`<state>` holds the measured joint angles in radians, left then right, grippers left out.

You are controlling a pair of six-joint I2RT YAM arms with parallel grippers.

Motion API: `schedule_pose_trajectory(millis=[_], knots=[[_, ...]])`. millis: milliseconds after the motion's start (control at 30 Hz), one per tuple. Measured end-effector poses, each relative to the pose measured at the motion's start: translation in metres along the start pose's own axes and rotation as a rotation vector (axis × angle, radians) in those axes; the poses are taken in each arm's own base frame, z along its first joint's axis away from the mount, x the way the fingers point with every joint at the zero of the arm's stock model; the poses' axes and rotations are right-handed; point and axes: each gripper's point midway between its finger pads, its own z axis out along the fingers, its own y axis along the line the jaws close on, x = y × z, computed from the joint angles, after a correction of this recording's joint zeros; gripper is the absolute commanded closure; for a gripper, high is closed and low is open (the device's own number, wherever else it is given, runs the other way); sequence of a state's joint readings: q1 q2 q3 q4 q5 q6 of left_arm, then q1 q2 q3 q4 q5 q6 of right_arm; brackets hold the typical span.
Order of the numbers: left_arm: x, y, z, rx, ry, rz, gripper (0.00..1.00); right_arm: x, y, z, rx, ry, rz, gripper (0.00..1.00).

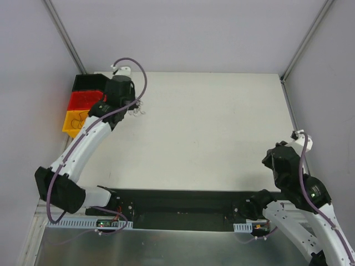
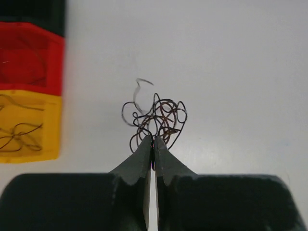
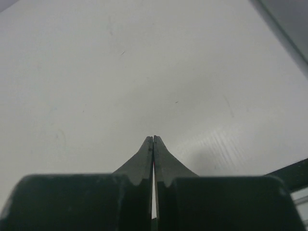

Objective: Untangle the cables

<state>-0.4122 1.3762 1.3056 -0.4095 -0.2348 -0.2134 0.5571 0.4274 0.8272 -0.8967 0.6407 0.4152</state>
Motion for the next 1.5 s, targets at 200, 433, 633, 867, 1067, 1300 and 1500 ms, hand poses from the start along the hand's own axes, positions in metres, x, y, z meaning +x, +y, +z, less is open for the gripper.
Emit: schedule_pose_trajectory(millis=[200,433,633,867,1067,1300,1500], knots=[[-0.017,0.042,-0.039,-0.095,-0.137,-0.048,1.0,-0.023,-0.013,-0.009,0.057,-0.05,-0.08,1.0],[0.003,-0.015,-0.026,0.221,-0.037,-0.006,1.0,0.041,0.075,0.022,-0.292,0.249,-0.28,0.73],[0.041,-0.069,-0.002,0.473,0.146,-0.041,1.0,0.095,0.139,0.037,-0.505,0.52,-0.279,0.57],[0.101,-0.123,0.011,0.639,0.395,-0.076,1.0,0.113,0.218,0.046,-0.721,0.652,-0.031,0.47],[0.118,-0.162,-0.013,0.744,0.434,-0.01,1.0,0.128,0.249,0.061,-0.762,0.728,0.092,0.62],[0.12,-0.166,-0.016,0.757,0.437,-0.003,1.0,0.133,0.253,0.069,-0.714,0.739,0.152,0.72],[0.12,-0.167,-0.017,0.758,0.438,-0.002,1.0,0.143,0.248,0.073,-0.661,0.747,0.136,0.79]])
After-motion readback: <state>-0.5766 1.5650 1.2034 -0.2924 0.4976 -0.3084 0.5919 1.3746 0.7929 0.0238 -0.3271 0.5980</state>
